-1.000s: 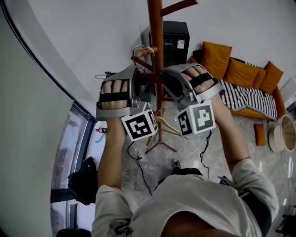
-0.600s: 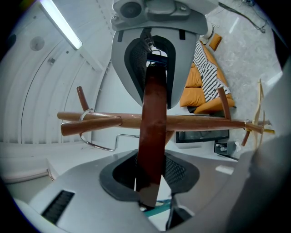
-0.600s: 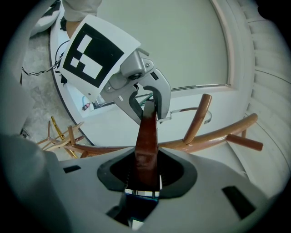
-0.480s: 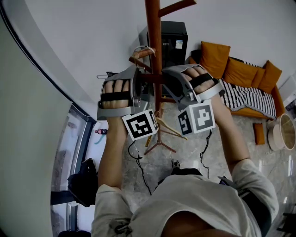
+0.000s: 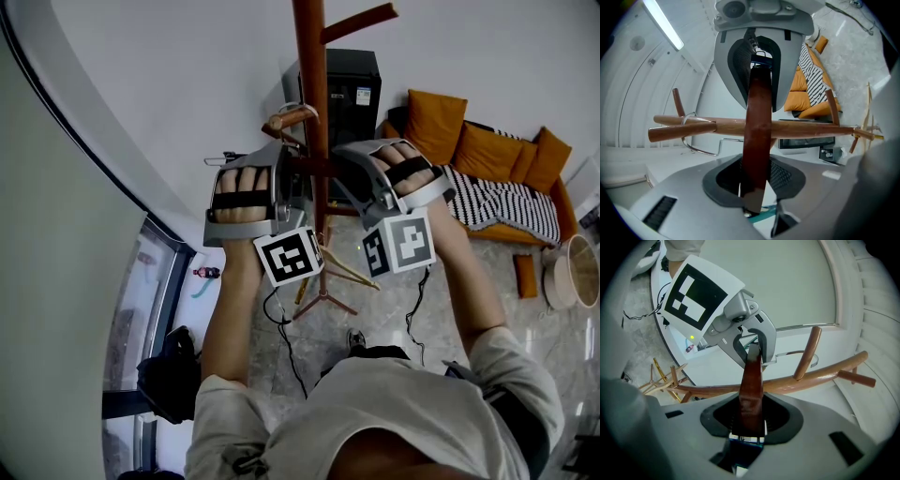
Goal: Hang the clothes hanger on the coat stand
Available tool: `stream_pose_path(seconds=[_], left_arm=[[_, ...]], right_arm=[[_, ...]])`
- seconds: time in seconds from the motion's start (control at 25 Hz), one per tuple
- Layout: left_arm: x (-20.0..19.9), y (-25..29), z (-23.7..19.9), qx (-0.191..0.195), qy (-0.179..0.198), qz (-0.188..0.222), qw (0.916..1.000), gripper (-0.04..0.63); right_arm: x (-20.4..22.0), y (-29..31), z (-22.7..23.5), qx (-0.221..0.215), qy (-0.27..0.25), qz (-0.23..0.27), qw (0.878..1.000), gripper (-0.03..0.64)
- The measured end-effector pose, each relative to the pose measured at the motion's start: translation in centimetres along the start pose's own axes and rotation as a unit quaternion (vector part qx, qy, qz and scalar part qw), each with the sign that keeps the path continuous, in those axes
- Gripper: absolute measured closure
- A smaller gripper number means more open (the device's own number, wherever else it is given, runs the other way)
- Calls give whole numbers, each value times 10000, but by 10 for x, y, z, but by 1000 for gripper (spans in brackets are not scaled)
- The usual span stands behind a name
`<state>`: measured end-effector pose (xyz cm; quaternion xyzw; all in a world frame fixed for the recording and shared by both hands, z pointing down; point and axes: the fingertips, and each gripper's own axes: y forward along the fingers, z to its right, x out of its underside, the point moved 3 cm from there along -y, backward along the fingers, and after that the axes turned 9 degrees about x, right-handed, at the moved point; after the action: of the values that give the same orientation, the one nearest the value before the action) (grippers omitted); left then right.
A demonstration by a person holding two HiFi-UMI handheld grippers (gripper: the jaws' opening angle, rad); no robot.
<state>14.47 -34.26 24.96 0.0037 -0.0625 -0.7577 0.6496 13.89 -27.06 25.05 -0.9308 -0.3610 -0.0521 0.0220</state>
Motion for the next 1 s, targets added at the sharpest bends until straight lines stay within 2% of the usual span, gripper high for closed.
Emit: stream_pose_path(seconds=[1.0], left_arm=[[-4,13,9,0,-77,-8,10000,463]], right_arm=[[11,5,-9,8,12,-155,9999,494]])
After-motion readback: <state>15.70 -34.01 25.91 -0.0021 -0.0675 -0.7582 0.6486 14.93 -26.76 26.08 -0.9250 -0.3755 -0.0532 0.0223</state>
